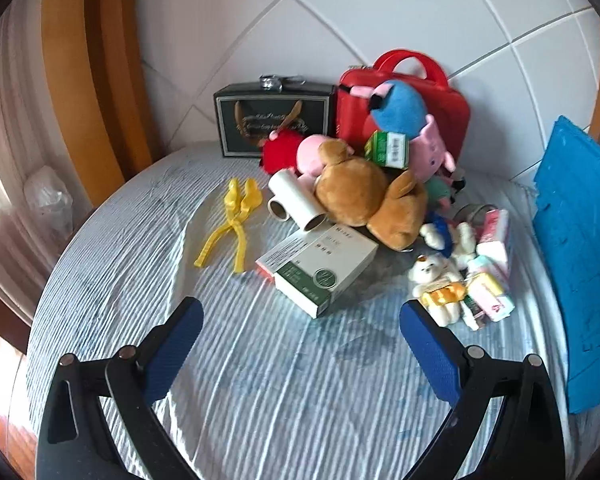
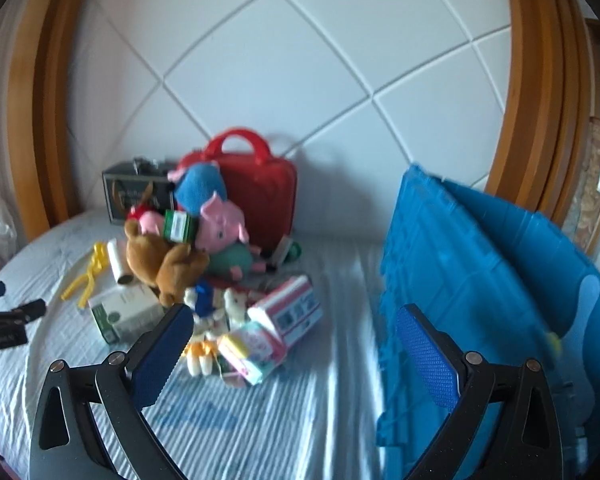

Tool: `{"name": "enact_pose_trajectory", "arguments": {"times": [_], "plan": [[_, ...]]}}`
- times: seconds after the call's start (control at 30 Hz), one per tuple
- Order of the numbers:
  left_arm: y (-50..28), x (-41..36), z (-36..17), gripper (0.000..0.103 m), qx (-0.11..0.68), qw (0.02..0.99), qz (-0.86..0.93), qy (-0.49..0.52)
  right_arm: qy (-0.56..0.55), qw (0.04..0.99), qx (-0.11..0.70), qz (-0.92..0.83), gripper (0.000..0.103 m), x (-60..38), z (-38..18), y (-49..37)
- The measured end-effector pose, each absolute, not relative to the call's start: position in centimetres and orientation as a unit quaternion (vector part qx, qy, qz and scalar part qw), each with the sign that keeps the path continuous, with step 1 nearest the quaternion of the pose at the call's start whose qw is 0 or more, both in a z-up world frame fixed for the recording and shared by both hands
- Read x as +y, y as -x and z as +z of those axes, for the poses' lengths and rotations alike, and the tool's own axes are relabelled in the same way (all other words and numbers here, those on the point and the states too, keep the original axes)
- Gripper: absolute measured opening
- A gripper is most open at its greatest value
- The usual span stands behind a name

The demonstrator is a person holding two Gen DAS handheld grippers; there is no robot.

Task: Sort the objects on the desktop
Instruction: 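Move both tools back from the crate to the table pile, then grasp the white-and-green patch box with the left tool while the right tool grasps the pink Kotex pack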

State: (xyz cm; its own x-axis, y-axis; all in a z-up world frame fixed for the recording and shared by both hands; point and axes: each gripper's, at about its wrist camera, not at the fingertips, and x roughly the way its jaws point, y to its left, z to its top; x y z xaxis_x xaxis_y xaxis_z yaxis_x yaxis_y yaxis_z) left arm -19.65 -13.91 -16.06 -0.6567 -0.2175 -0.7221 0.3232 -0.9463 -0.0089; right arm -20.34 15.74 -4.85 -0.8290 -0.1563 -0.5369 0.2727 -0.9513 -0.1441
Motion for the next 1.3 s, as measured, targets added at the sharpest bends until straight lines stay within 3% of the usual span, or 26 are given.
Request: {"name": "enact_pose_trajectory", "arguments": {"times": [0.4, 0.67, 1.0, 1.2, 1.3], "plan": [[28.5, -16.5, -25.3, 0.100, 0.059, 0.118, -0.863, -0.487, -0.398, 0.095, 0.127, -0.904, 0.103, 14.3, -14.0, 28.8], [35.5, -16.7, -28.5, 0.100, 0.023, 0.103, -0.851, -0.514, -0.454, 0.103, 0.133, -0.875, 0.103, 13.1, -19.0, 33.8], [39.9, -15.2, -30.3, 0.101, 0.067, 0.064, -0.843, -0.530, -0.497, 0.147, 0.119, -0.847, 0.103, 10.6, -23.3, 36.7], [39.5, -12.1, -32.3, 0.102, -0.045, 0.081, -0.836, -0.541, -0.519, 0.155, 0.106, -0.834, 0.103, 9.7, -24.9, 37.7], [37.6, -12.4, -32.1, 0.097, -0.037, 0.092, -0.836, -0.540, -0.523, 0.144, 0.111, -0.833, 0.100, 10.1, -25.1, 37.4]]}}
